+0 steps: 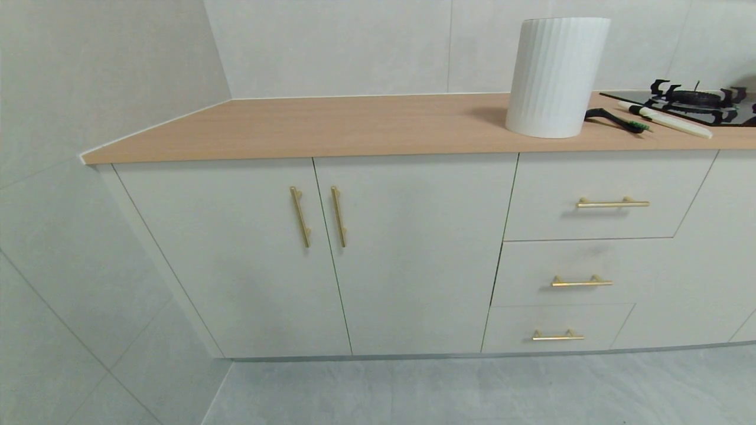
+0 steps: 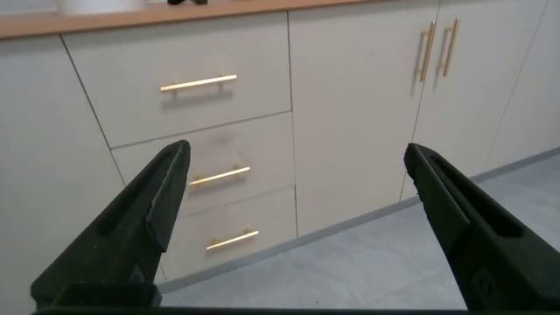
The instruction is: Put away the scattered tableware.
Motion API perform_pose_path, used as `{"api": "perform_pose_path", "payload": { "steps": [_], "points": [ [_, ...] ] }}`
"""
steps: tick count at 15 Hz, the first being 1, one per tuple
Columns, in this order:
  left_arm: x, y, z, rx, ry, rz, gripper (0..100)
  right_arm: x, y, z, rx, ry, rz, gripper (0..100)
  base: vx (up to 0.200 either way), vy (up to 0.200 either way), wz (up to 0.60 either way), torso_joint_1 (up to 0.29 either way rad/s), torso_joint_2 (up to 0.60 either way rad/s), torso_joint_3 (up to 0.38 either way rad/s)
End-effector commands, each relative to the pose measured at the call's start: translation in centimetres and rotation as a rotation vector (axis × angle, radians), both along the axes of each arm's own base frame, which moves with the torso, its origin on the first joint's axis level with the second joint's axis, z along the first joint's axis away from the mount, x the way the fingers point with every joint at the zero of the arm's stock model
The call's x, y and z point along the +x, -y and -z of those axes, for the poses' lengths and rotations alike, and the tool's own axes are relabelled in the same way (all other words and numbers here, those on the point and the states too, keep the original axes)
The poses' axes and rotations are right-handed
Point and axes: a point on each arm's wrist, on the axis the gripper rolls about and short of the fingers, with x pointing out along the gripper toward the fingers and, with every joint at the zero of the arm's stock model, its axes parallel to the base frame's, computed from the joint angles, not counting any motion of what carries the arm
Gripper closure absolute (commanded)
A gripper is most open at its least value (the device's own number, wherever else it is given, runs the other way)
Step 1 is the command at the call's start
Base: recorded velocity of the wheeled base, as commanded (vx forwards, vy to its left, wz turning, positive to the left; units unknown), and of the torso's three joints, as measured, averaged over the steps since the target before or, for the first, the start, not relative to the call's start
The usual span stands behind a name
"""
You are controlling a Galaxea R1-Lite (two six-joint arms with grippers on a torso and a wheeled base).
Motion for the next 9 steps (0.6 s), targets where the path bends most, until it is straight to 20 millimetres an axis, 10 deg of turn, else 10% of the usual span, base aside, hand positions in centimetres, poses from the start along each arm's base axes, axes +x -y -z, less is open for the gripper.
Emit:
{"api": "perform_pose_path", "payload": {
  "steps": [1,5,9],
  "points": [
    [0.0,0.1,0.8,-0.002,-0.006,-0.024,0,0.1,0.0,1.3,0.001,-0.004,0.006,0,0.0,0.0,0.0,0.0,0.0,0.0],
    [0.8,0.5,5.4,0.068,-0.036,-0.094,0,2.3,0.0,5.0,-0.007,-0.026,0.004,0,0.0,0.0,0.0,0.0,0.0,0.0],
    [1.4,1.1,5.6,0.117,0.019,0.197,0,2.8,-0.3,6.6,-0.015,-0.132,-0.105,0,0.0,0.0,0.0,0.0,0.0,0.0]
  ]
}}
